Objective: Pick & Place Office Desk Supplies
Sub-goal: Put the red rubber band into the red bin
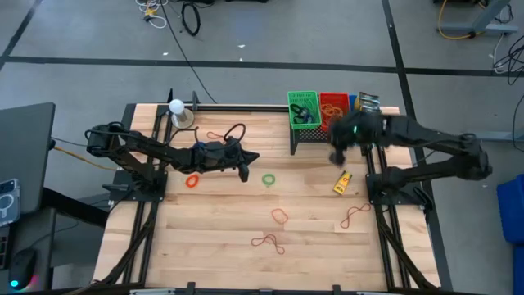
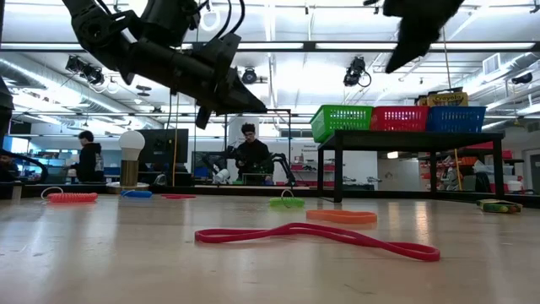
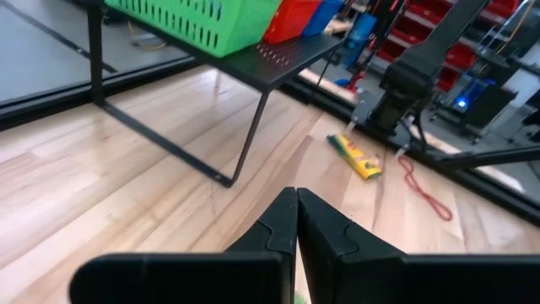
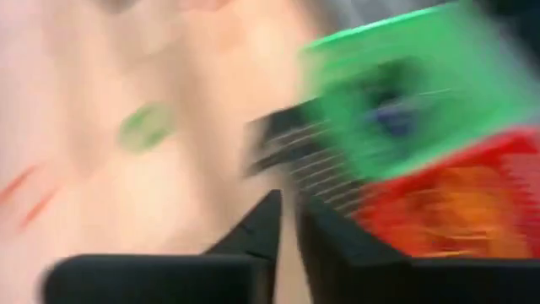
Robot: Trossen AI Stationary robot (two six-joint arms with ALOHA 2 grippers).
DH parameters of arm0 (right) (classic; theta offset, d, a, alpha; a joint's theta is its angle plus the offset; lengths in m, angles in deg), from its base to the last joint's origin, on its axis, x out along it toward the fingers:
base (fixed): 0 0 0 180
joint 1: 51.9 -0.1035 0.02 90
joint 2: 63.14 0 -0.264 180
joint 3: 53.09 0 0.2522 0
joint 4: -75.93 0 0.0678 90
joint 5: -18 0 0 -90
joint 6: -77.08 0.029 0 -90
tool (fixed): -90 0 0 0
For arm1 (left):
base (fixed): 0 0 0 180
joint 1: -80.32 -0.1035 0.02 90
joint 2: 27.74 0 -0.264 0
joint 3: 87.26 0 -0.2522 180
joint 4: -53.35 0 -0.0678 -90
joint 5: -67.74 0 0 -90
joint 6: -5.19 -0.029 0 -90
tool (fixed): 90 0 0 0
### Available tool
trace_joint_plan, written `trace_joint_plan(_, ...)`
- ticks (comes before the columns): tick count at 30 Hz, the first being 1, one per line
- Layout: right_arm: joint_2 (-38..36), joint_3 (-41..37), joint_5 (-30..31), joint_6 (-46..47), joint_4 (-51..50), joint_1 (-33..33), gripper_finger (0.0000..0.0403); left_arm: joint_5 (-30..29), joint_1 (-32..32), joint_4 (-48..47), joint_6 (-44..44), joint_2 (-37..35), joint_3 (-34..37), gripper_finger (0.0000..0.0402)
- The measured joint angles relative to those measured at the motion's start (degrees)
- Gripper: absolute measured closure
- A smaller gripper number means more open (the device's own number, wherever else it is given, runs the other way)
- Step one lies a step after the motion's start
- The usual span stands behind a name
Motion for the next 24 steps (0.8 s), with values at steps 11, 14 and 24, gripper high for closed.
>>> trace_joint_plan(11, 0.1, -14.8, -14.7, 15.8, -8.7, -34.0, 0.0366, 0.0, 0.1, -1.0, -0.7, 0.0, 0.0, 0.0389)
trace_joint_plan(14, 0.1, -19.7, -14.7, 20.7, -5.0, -42.7, 0.0351, 0.0, 0.1, -1.0, 0.0, 0.0, 0.0, 0.0389)
trace_joint_plan(24, 0.5, -30.2, -12.3, 23.7, 1.4, -51.1, 0.0253, 0.1, 0.1, -1.0, 0.4, 0.0, 0.0, 0.0389)
